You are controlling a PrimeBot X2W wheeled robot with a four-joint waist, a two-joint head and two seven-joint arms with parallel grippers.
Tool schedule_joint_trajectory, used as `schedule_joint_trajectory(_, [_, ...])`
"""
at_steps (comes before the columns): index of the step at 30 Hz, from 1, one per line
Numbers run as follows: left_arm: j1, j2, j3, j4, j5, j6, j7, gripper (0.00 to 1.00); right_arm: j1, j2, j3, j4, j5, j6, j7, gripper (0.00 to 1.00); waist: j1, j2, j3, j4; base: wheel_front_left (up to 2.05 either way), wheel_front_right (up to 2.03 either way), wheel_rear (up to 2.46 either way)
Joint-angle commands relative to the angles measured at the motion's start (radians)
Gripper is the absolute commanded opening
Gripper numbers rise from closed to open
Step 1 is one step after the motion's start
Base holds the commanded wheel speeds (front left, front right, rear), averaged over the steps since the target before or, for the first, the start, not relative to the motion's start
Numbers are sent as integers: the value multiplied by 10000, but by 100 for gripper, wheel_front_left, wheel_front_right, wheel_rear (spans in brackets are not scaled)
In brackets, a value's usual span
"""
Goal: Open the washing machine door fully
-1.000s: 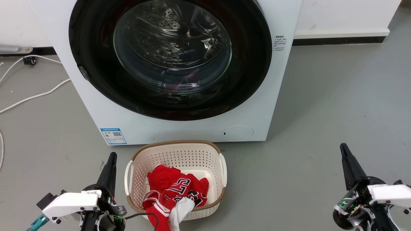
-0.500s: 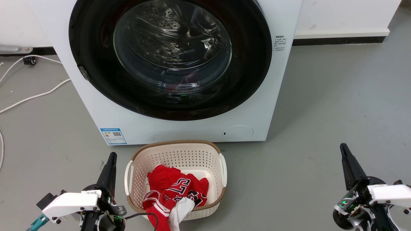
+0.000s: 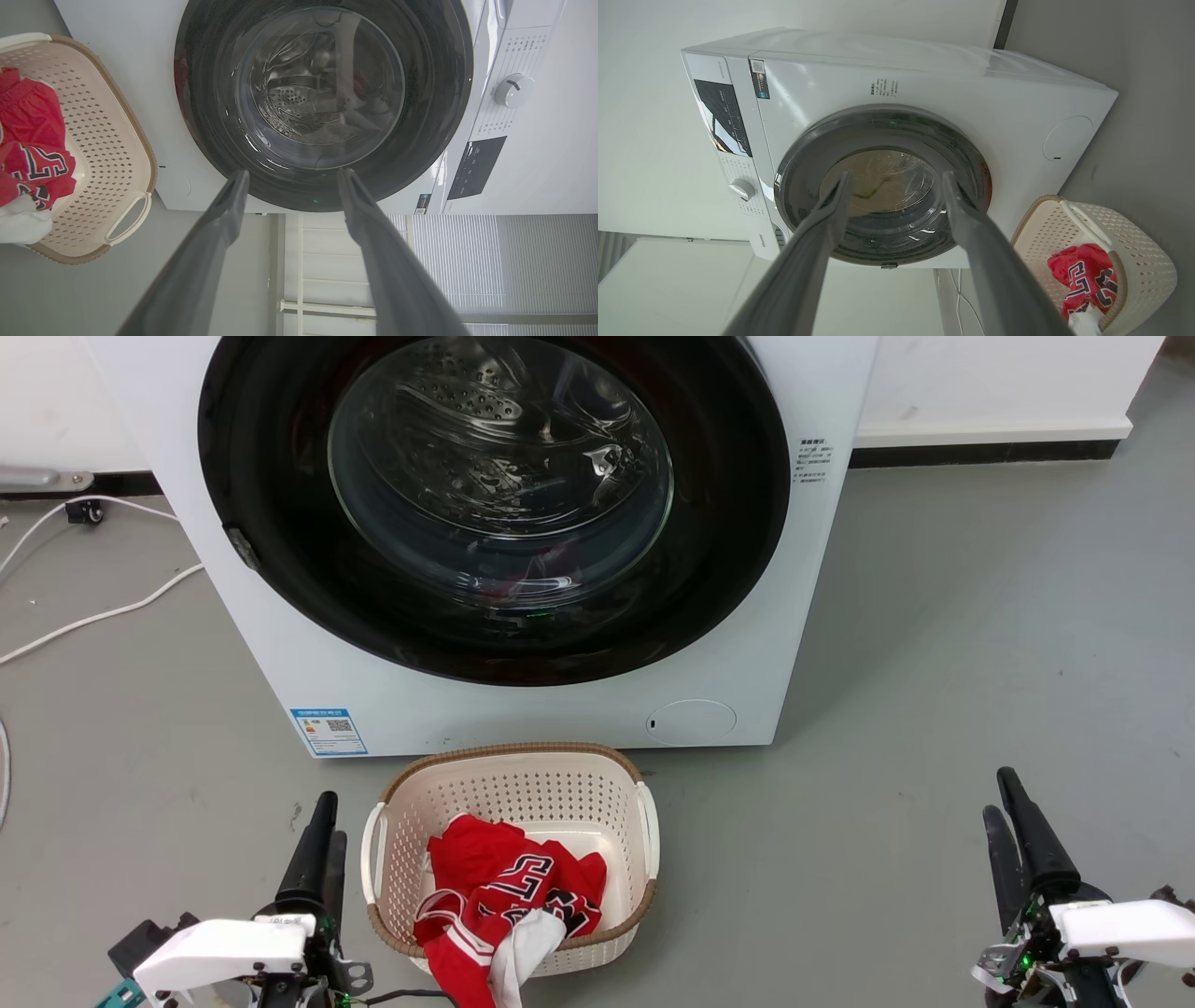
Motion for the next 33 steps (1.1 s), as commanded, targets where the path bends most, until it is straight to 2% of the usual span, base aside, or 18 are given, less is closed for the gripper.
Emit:
schedule_joint_trajectory(1, [-110,26,-67,-326,441,50,-117,100,-46,-31,28,-366,-536,2,-110,100,-1,-1,5,0,0,0,0])
schedule_joint_trajectory(18, [86,30,-788,-1071,4040,912,-812,100,332,-30,613,-1205,-4842,2,-809,100,-1,-1,56,11,0,0,0])
schedule_joint_trajectory(33, [208,33,-1228,-1563,6460,1405,-1365,100,590,-28,743,-1864,-7375,2,-1359,100,-1,-1,121,13,0,0,0])
